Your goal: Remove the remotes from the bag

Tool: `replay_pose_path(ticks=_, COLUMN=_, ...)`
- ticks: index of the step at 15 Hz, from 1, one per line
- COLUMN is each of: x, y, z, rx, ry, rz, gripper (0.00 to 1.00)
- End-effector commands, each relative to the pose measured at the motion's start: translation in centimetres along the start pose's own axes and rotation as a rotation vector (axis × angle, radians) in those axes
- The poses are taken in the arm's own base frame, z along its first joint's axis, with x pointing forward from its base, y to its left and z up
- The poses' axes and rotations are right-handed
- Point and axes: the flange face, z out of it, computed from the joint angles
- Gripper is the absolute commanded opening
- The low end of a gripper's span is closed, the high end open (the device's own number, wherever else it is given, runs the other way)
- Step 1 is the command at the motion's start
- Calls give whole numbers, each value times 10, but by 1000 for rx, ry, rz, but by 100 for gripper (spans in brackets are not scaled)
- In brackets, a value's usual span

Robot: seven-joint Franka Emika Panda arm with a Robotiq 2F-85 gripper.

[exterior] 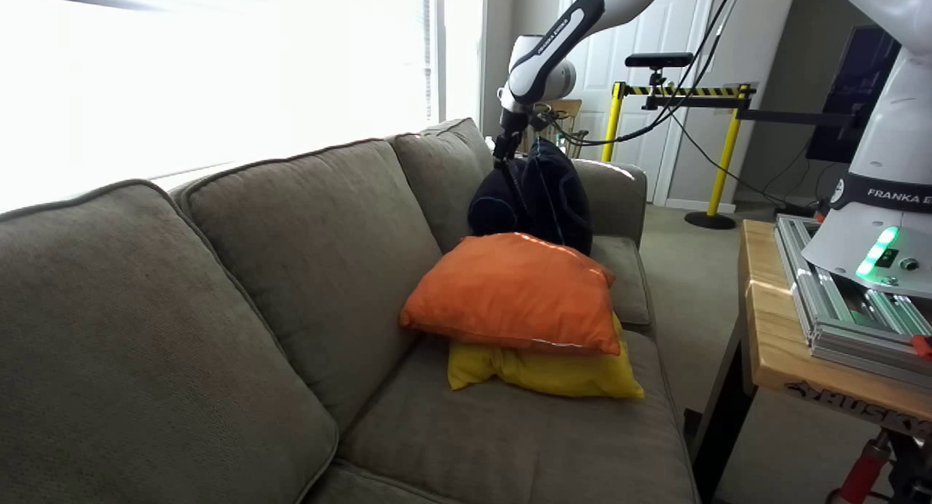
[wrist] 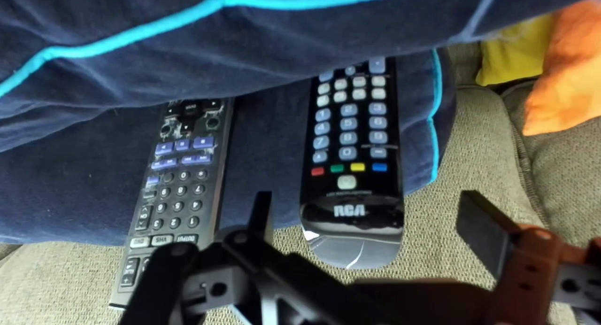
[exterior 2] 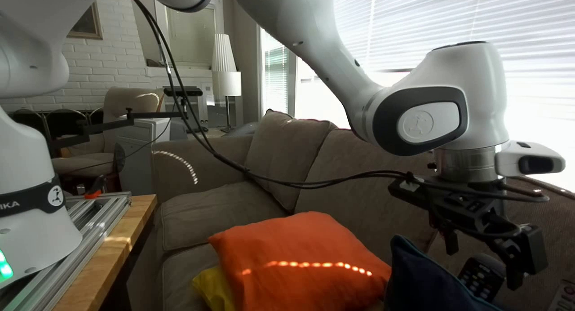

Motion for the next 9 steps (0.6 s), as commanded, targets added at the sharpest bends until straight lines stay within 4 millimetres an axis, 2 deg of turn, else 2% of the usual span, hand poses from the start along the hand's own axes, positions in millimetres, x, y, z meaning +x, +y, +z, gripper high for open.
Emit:
replay_pose_path(ticks=1, x=3, y=4, z=10, rx=-15, ry=-7, rz=-36, gripper=96)
replay_pose_path(ticks=2, x=3, y=4, z=11, rx=-17, ry=-7, rz=-37, gripper=72)
replay_pose_path(ticks=4, x=3, y=5, z=13, rx=-20, ry=-6, rz=-38, gripper=69)
replay_pose_path(ticks=9, x=2, y=6, z=14, rx=-21, ry=-6, rz=-41, gripper=31)
